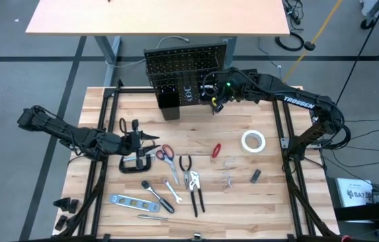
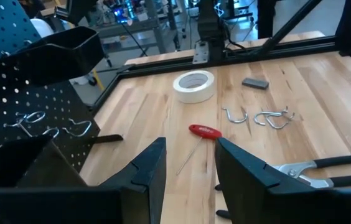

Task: Hang tools onto peg board
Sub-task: Put the wrench socket on the right black bin on the peg board

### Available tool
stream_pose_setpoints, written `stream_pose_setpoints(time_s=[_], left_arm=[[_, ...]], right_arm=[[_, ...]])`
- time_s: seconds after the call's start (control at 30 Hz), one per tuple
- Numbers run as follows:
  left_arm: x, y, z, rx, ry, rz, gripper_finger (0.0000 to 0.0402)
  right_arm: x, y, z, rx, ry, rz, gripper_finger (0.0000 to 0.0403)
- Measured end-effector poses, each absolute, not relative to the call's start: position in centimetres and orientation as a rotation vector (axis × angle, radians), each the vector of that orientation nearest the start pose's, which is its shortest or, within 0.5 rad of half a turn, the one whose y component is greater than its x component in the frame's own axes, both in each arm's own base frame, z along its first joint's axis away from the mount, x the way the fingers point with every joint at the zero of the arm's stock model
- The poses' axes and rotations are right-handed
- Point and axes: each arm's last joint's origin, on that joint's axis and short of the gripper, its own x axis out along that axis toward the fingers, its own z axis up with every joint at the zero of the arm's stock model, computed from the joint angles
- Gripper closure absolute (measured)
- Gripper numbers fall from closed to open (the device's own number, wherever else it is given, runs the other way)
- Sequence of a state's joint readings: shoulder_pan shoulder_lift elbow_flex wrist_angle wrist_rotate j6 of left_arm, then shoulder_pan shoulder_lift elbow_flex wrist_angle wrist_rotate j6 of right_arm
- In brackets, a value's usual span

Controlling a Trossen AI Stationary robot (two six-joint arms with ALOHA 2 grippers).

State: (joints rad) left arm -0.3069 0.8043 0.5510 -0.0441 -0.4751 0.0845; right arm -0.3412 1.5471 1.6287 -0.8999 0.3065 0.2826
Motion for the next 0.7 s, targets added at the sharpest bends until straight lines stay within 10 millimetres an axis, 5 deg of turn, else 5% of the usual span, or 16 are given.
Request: stream_pose_setpoints(time_s=[0.17,0.7], left_arm=[[17.41,-4.13,26.27,0.198,0.285,0.155,0.0270],[17.41,-4.14,26.27,0.193,0.285,0.153,0.0270]], right_arm=[[29.69,-11.47,37.76,0.265,0.743,-0.722,0.0349],[29.66,-11.25,37.66,0.276,0.753,-0.724,0.0231]])
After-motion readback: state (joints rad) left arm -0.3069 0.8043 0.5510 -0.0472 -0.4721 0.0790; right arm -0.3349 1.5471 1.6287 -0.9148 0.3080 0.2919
